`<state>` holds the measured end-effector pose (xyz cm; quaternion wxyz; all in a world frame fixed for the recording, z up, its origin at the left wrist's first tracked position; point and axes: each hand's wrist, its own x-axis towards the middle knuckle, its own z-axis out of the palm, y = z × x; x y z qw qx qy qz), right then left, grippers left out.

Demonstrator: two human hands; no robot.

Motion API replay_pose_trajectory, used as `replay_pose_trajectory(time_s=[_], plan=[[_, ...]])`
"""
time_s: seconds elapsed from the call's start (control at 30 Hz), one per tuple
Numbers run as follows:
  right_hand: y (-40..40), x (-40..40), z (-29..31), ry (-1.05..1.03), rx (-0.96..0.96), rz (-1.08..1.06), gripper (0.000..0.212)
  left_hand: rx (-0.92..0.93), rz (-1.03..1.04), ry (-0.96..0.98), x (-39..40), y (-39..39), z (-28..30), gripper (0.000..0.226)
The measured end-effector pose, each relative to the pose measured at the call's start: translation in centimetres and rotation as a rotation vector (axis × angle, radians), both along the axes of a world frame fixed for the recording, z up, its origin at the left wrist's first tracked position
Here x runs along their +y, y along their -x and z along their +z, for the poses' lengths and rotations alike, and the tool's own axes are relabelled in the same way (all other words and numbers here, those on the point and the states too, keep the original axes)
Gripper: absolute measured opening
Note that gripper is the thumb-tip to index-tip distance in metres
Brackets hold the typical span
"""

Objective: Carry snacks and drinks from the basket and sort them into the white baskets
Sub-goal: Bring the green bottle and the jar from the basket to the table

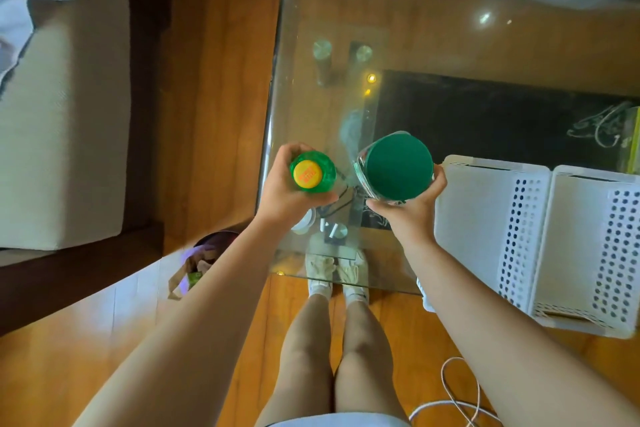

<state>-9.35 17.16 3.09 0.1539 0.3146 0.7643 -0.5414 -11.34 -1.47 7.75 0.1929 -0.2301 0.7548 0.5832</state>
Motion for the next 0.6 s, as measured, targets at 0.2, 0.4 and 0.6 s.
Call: replay_pose_trajectory(time_s=[0.2, 0.4, 0.6], plan=[[0.1, 0.8, 1.3, 0.172, -0.19, -0.032, 0.114, -0.162, 0.06, -0.012, 0.1, -0.8, -0.8, 0.098], [-2.0, 3.0, 4.7, 0.112, -0.418, 0.095, 0.07, -0.466, 0.205, -0.02, -0.2, -4.9, 1.0, 0.077], [-5.0, 4.7, 9.2, 0.127, -0.498, 0.211, 0.035, -0.55, 0.428, -0.138, -0.9, -10.8, 5.6, 0.028]])
